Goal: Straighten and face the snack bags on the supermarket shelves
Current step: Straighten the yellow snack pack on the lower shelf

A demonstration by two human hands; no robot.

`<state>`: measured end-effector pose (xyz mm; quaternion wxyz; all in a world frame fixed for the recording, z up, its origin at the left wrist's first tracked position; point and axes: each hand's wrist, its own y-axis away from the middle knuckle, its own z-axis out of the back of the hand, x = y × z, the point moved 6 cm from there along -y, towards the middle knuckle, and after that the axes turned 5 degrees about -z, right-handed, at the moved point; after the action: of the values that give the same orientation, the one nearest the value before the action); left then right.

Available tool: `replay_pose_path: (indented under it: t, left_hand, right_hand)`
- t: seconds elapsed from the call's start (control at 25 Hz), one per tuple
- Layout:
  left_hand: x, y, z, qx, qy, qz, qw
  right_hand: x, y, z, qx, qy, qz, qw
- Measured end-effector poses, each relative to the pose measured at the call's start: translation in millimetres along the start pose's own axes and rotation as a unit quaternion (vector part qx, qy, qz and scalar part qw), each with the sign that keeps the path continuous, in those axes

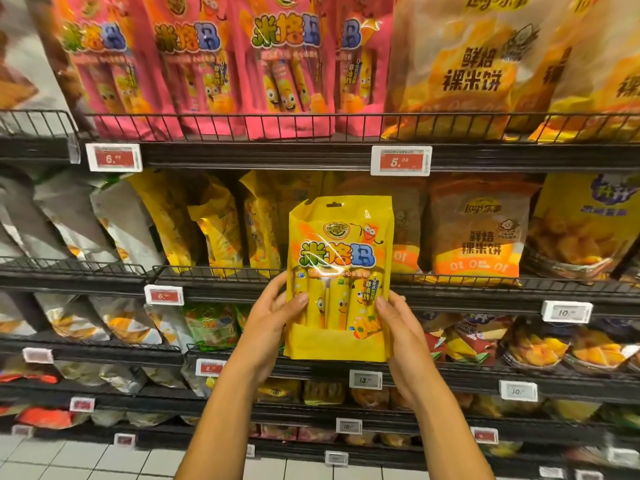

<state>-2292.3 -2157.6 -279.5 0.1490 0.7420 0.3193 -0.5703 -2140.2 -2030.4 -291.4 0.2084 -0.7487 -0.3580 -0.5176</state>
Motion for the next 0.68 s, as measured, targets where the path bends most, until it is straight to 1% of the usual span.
replay_pose_path:
  t: [0.08, 0.12, 0.2, 0.28, 0.32, 0.36, 0.44, 0.52, 0.6, 0.68]
  left_hand:
    - [0, -5, 7, 0.004, 0.018, 0.009, 1.0]
    - [0, -6, 9, 0.0, 0.026, 0.015, 1.0]
    - [-2, -11, 19, -0.025, 0.012, 0.013, 1.0]
    - [-7, -16, 32, -0.054, -0.029, 0.001, 0.998]
    - [-9, -16, 35, -0.055, -0.045, -0.002, 0.997]
    - [-11, -16, 34, -0.042, -0.058, 0.001, 0.997]
    - [-10, -13, 23, 0.016, -0.066, 0.021, 0.998]
    - [-8, -10, 11, 0.063, -0.042, 0.038, 0.996]
    - [-8, -14, 9, 0.064, -0.008, 0.046, 0.997]
    - [-9, -19, 13, 0.049, 0.042, 0.051, 0.997]
  right_hand:
    - [-3, -4, -9, 0.023, 0.014, -0.014, 1.0]
    - [-4, -6, -12, 0.021, 0.019, -0.01, 1.0]
    - [-4, -8, -16, -0.011, 0.024, 0.015, 1.0]
    - [0, -11, -21, -0.047, 0.047, 0.051, 0.996]
    - [3, -11, -24, -0.063, 0.066, 0.069, 0.993]
    - [5, -12, -29, -0.079, 0.088, 0.087, 0.989]
    - [8, -13, -40, -0.093, 0.139, 0.113, 0.98]
    - [8, -14, -54, -0.063, 0.185, 0.114, 0.974]
    - [5, -16, -65, -0.02, 0.226, 0.102, 0.969]
    - [3, -18, -73, 0.012, 0.232, 0.098, 0.968]
